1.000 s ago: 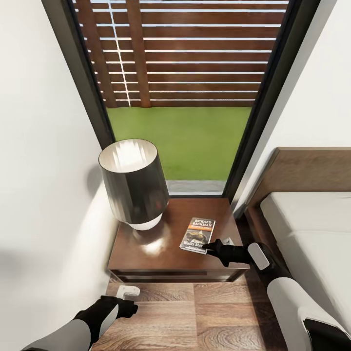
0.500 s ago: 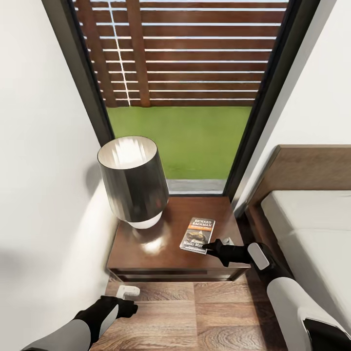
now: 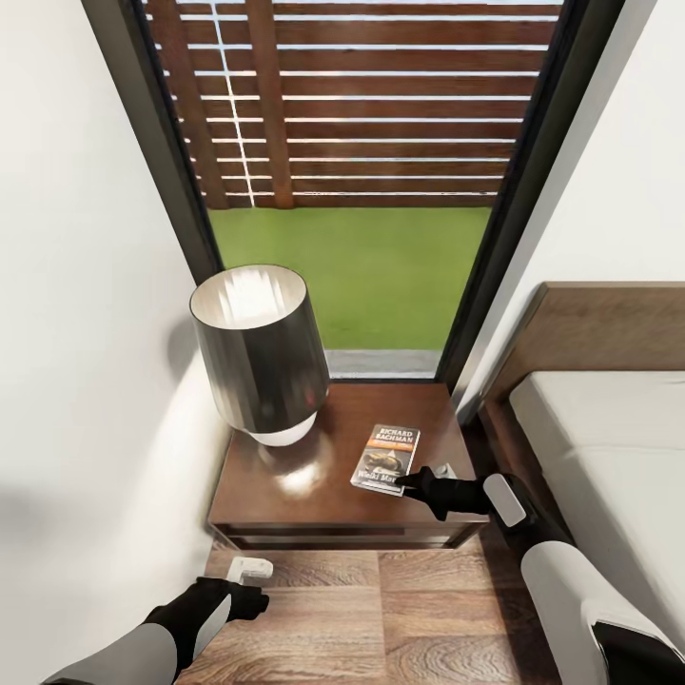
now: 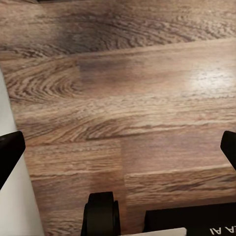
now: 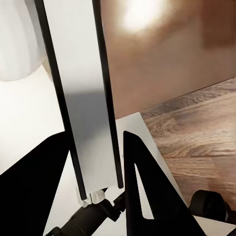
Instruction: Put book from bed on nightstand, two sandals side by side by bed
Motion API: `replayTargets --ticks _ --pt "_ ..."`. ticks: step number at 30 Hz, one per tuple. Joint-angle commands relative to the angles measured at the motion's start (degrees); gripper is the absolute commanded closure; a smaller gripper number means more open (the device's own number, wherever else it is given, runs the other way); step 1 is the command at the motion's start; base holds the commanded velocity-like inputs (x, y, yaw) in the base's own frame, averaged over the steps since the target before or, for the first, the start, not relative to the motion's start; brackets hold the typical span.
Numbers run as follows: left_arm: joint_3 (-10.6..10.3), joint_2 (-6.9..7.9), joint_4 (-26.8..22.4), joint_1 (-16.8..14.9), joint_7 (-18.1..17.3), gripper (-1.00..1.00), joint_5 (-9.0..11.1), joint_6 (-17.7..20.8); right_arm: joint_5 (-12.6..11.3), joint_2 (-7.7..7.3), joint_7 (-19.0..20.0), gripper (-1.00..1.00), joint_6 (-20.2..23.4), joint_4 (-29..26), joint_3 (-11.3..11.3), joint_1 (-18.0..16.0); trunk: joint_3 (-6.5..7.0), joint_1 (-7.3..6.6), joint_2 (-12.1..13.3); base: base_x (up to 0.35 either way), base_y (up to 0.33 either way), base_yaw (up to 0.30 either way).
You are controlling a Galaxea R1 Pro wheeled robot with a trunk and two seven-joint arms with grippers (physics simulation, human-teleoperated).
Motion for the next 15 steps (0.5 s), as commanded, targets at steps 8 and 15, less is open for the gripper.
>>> replayTargets --ticks 8,15 --pt "-0.5 0.04 -0.1 0.0 0.0 -1.0 0.4 0.3 0.5 0.04 0.5 1.0 0.3 0.0 -0.3 -0.1 -1.3 1.54 -2.8 0.0 0.0 0.0" --pt "-0.5 0.04 -0.1 0.0 0.0 -1.0 0.4 0.3 0.5 0.02 0.5 1.0 0.3 0.0 -0.3 -0.1 -1.3 1.54 -2.8 0.0 0.0 0.0"
